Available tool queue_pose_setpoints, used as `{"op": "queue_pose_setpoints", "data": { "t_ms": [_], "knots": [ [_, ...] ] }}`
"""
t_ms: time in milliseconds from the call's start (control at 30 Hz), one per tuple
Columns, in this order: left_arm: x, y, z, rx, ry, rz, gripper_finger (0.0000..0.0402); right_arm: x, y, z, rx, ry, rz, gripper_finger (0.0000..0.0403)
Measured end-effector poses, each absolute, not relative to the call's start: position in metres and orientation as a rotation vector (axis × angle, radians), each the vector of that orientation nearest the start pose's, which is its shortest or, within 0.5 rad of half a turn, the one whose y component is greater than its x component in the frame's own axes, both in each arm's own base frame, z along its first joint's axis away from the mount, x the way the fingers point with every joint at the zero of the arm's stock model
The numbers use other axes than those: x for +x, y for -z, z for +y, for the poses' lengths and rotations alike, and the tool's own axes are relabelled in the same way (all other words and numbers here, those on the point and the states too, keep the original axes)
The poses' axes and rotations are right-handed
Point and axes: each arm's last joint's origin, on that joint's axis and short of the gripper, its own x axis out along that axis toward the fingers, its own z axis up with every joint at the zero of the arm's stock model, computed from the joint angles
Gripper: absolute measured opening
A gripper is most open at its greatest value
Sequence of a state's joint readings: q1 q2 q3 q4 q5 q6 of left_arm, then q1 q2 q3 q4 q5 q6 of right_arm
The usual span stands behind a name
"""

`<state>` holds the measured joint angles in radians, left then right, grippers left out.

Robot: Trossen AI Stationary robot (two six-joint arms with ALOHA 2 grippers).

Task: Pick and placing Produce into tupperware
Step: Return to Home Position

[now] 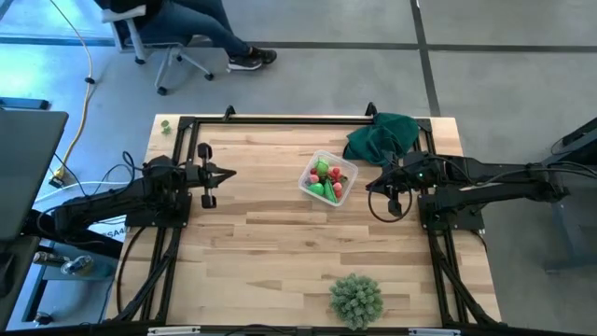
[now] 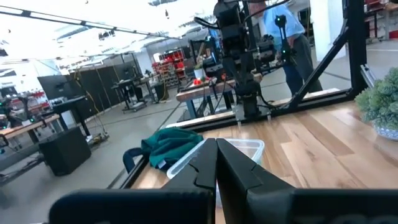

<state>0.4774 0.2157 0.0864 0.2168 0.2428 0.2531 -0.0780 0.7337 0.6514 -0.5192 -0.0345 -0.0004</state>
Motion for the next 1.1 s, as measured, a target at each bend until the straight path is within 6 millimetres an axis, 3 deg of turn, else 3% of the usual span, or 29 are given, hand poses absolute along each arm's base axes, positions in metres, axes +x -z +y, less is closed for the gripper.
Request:
{"op": "queue_pose_setpoints", "data": {
  "t_ms": [767,1100],
  "knots": [
    [0.084,-0.186,0.038,0.267,-0.314,0.027,0.0000,0.152,-0.265,-0.011,0.033,0.042,0.600,0.0024],
    [0.086,-0.170,0.042,0.248,-0.391,0.098,0.0000,0.152,-0.265,-0.011,0.033,0.042,0.601,0.0024]
  ]
}}
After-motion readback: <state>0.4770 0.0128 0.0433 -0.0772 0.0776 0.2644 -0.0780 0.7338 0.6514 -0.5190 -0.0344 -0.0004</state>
